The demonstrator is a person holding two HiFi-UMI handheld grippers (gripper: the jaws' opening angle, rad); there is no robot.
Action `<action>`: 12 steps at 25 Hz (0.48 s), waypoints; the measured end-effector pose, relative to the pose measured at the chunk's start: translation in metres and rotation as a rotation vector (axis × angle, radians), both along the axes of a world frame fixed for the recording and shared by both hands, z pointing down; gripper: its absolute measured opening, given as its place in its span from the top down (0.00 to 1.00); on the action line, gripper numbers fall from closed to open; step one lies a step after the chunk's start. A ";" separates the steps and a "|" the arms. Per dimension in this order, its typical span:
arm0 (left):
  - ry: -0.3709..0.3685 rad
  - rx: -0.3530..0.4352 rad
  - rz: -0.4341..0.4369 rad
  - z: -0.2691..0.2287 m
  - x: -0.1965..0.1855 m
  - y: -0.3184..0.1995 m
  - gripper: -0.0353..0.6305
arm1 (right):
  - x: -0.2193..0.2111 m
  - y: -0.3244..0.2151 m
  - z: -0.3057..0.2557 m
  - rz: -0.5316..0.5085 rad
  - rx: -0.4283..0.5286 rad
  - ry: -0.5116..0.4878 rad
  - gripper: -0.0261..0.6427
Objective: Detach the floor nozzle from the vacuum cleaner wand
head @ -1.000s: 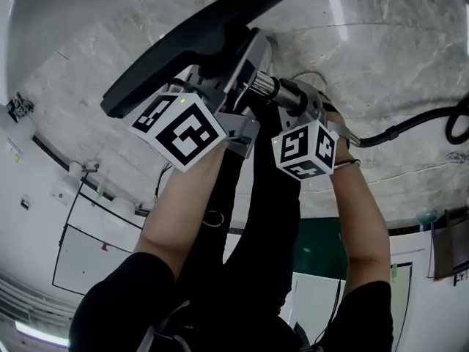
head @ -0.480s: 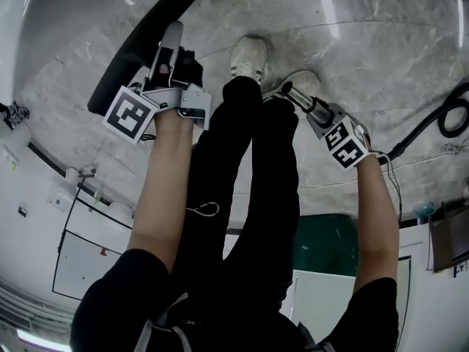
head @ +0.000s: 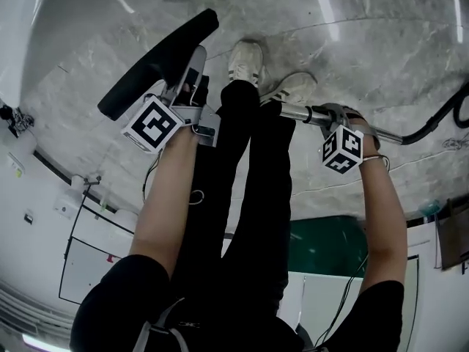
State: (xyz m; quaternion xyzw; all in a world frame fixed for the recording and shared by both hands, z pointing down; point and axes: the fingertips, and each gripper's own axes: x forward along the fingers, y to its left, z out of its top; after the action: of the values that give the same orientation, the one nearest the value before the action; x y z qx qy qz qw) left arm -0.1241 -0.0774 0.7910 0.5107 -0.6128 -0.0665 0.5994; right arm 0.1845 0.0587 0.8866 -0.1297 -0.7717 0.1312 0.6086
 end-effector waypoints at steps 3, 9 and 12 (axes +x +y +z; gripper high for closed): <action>0.001 -0.002 0.063 0.012 0.023 -0.008 0.78 | -0.004 -0.006 0.009 0.007 0.025 -0.009 0.89; 0.036 -0.024 0.081 0.021 0.039 -0.009 0.78 | -0.027 -0.010 0.004 -0.010 0.066 -0.050 0.89; 0.040 -0.023 0.098 0.023 0.040 -0.010 0.78 | -0.033 -0.019 -0.001 0.000 0.088 -0.055 0.89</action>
State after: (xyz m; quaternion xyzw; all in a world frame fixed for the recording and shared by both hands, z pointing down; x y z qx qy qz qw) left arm -0.0838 -0.0872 0.8145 0.5317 -0.5756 -0.0403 0.6200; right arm 0.1520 0.0400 0.8860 -0.1063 -0.7933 0.0936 0.5922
